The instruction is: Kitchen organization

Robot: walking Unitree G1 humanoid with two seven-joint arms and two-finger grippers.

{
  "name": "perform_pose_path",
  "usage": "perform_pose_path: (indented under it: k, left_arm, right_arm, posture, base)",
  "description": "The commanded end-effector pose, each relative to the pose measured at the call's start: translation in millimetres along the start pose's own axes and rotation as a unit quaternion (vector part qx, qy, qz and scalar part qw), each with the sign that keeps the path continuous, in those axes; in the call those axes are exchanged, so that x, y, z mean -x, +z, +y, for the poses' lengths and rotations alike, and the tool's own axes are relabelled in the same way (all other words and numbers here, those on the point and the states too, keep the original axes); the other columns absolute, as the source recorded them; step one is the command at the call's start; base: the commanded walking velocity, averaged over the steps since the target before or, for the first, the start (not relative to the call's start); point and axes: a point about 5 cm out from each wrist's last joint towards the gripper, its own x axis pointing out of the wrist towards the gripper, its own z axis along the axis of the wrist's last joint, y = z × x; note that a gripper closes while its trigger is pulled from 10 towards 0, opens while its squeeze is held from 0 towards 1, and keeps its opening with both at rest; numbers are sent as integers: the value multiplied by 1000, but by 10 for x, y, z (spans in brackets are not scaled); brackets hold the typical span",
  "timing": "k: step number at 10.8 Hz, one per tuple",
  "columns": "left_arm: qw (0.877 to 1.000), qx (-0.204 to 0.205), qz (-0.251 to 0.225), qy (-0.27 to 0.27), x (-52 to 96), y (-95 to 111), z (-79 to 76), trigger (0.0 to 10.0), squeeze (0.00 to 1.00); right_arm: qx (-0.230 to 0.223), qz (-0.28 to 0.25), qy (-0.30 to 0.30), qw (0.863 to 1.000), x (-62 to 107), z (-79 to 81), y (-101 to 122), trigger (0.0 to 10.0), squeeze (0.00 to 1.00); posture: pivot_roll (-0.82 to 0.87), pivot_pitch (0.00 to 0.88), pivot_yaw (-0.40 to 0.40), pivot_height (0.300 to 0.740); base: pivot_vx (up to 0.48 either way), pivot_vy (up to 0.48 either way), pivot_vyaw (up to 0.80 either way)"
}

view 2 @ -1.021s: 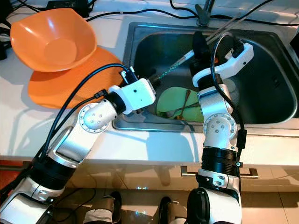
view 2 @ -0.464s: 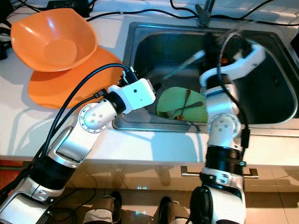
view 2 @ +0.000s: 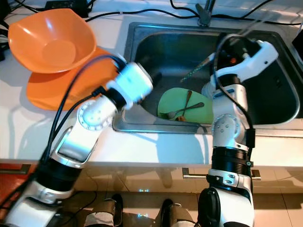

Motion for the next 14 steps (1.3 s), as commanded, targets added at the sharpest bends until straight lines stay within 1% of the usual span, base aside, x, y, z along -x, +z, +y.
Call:
perform_pose_path:
  k: [1,3,4,5,6,8,9,11,13,14]
  left_arm:
    - [999,36,-16,29,2,79,84,10000,0]
    - [993,93,-27,69,0,115,196,10000,0]
    - [985,142,-31,96,-1,113,253,10000,0]
    - [968,211,-18,133,-5,62,332,10000,0]
    - [964,230,5,133,0,-17,325,10000,0]
    - [959,255,14,126,-8,-43,297,10000,0]
    - [956,270,19,117,-24,-40,271,10000,0]
    - [956,271,36,101,-37,-54,213,10000,0]
    - [958,269,39,96,-35,-48,195,10000,0]
    - [958,267,43,92,-32,-45,185,10000,0]
  right_arm:
    - [13,5,-5,1000,37,-46,-48,10000,0]
    - [41,18,-1,999,58,-65,-135,10000,0]
    - [58,28,2,998,70,-70,-184,10000,0]
    - [82,40,9,996,90,-71,-247,10000,0]
    - [119,51,18,991,96,-51,-297,10000,0]
    - [118,47,27,991,84,-16,-294,10000,0]
    - [126,56,29,990,87,-27,-318,10000,0]
    - [150,83,32,985,123,-54,-436,10000,0]
    - [156,92,38,983,147,-50,-491,10000,0]
    - [170,106,38,979,171,-70,-549,10000,0]
  posture:
    - [158,216,-52,740]
    - [159,215,-52,740]
    - [159,214,-52,740]
    - [161,213,-53,740]
    - [160,212,-50,740]
    - [156,208,-45,740]
    - [156,204,-44,740]
    - [157,198,-40,740]
    - [157,190,-35,740]
    - [160,187,-33,740]
  base:
    - [0,0,0]
    - [0,0,0]
    - [0,0,0]
    - [0,0,0]
    - [0,0,0]
    - [0,0,0]
    - [0,0,0]
    - [0,0,0]
    - [0,0,0]
    - [0,0,0]
